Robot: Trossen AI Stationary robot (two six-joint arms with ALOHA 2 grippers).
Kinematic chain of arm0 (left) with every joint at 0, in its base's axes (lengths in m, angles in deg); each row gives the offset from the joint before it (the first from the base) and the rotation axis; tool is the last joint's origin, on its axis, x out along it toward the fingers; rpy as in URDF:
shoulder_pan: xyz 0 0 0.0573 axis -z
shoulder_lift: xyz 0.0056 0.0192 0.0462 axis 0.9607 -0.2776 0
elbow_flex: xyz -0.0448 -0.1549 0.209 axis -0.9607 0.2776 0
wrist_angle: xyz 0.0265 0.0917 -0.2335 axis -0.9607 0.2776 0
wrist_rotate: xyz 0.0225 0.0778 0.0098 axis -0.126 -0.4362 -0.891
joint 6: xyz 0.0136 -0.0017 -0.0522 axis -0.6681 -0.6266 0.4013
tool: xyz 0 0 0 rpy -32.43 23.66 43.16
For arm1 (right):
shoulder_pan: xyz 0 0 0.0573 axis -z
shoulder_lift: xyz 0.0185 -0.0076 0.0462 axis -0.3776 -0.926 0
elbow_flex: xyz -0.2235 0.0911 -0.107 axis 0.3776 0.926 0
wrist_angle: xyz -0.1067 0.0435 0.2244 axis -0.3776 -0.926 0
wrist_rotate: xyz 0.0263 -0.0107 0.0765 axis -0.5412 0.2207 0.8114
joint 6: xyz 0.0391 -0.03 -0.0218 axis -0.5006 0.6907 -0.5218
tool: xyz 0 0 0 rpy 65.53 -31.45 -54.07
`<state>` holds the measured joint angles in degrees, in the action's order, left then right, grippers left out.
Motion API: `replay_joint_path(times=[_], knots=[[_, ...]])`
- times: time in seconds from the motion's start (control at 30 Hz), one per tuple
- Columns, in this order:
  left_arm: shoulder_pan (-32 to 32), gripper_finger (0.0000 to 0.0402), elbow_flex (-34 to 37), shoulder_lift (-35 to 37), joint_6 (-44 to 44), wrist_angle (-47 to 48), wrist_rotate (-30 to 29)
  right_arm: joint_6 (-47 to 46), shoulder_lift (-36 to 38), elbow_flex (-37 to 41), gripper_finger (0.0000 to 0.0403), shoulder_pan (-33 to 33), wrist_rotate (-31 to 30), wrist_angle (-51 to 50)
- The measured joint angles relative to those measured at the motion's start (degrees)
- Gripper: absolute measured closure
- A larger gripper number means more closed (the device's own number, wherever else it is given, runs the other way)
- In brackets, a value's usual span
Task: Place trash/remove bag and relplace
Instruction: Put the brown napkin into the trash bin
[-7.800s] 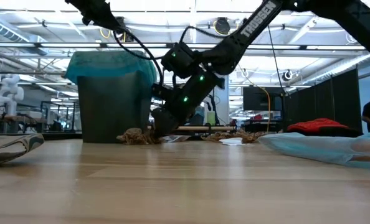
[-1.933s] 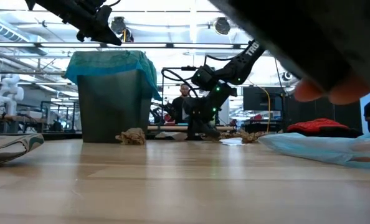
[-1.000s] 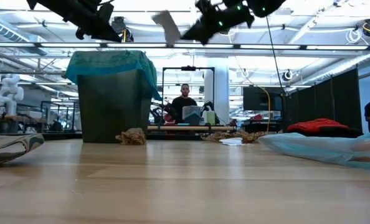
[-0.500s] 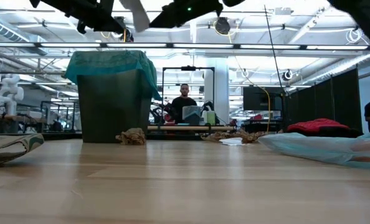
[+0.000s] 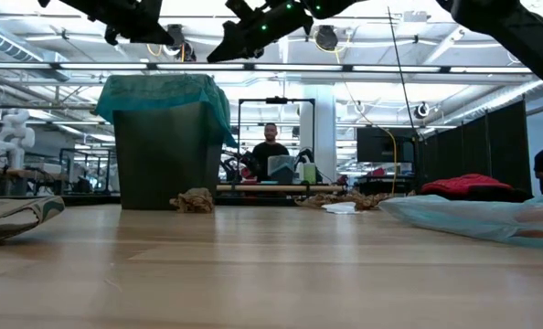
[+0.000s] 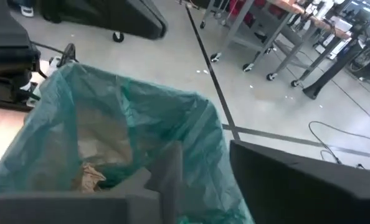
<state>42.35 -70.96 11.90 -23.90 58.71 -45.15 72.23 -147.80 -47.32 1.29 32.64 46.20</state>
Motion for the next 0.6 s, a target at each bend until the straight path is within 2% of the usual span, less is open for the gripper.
replay_joint_path(times=[0.13, 0.37, 0.47, 0.6], knots=[[0.01, 0.0402, 0.00, 0.03, -0.05, 2.08, -1.20, 1.86, 2.23, 0.00, 0.0233, 0.76, -0.28, -11.17], [-0.01, 0.0402, 0.00, 1.24, -0.09, 6.74, -5.11, 6.07, 4.28, -0.01, 0.0249, 5.83, -1.15, -37.60], [-0.01, 0.0402, 0.00, 1.27, -0.09, 7.44, -5.13, 4.24, 4.49, 2.14, 0.0251, 9.30, 1.35, -40.44], [-0.01, 0.0402, 0.00, 1.27, 0.02, 9.26, -5.15, 1.41, 4.28, 8.90, 0.0244, 13.88, 4.24, -40.54]])
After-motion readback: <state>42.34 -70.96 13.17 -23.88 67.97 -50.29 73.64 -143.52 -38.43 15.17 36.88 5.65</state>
